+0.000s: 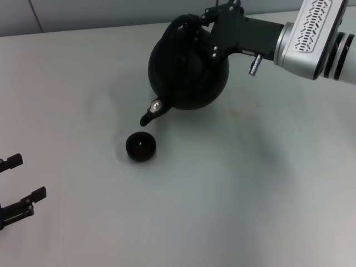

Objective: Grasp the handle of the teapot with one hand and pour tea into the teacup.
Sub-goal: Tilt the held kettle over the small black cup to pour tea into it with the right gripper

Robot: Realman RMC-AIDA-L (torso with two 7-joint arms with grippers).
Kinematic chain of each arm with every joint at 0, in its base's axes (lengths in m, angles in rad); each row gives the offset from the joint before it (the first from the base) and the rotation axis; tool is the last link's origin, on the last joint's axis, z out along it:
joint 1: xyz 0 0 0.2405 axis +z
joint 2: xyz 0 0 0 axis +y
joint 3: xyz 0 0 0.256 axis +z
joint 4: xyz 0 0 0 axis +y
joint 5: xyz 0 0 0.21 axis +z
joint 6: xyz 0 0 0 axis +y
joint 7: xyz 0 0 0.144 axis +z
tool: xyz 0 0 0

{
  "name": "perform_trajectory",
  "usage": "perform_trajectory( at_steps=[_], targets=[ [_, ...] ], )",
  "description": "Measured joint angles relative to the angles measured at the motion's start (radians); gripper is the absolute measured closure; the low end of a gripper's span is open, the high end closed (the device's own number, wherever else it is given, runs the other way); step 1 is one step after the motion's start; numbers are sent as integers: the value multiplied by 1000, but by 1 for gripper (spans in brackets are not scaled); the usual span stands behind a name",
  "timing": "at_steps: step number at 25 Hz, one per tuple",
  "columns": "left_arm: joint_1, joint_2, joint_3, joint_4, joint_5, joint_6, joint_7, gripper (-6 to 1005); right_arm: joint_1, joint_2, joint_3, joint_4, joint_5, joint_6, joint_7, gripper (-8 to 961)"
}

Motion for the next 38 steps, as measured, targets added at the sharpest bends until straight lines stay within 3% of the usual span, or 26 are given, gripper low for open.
perform_trajectory(
  at_steps=[8,25,32,38],
  targets=[
    [0,-1,0,0,0,-2,0,199,-4,2,-67,-28,0,5,-31,863],
    [-1,-6,0,0,0,-1,-4,199,8,6,-80,-34,5,21,-81,864],
    [-1,-8,0,0,0,-1,-4,199,0,-3,-77,-49,4,36,212,864],
    [-3,-7,0,0,3,-1,-3,199,-58,-9,-18,-88,10,53,503,864]
  ],
)
